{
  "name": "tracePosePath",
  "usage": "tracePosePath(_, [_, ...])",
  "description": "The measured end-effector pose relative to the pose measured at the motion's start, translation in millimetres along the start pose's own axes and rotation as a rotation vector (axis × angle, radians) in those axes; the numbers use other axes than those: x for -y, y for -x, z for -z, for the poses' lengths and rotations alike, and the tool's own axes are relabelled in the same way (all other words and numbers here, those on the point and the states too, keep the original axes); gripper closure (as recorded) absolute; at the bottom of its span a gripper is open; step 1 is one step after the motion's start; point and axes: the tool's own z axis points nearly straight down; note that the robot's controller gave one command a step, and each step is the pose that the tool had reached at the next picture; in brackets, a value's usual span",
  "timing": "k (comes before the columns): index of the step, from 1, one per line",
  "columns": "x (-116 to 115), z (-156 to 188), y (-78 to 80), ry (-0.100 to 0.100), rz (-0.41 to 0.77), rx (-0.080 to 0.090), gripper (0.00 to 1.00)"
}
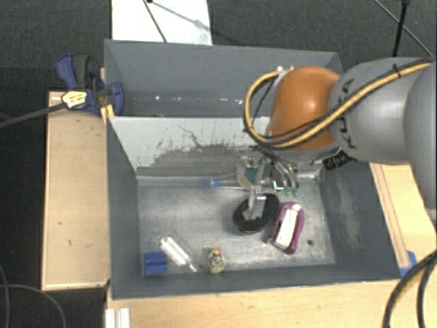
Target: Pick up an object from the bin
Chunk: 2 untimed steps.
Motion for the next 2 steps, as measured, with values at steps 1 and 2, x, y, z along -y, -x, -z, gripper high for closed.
tracePosePath(1, [-8.7,-53.8,-11.4,0.006,0.085,0.015,0.00])
tracePosePath(2, [-9.0,-57.6,-71.0,0.003,-0.190,0.007,0.00])
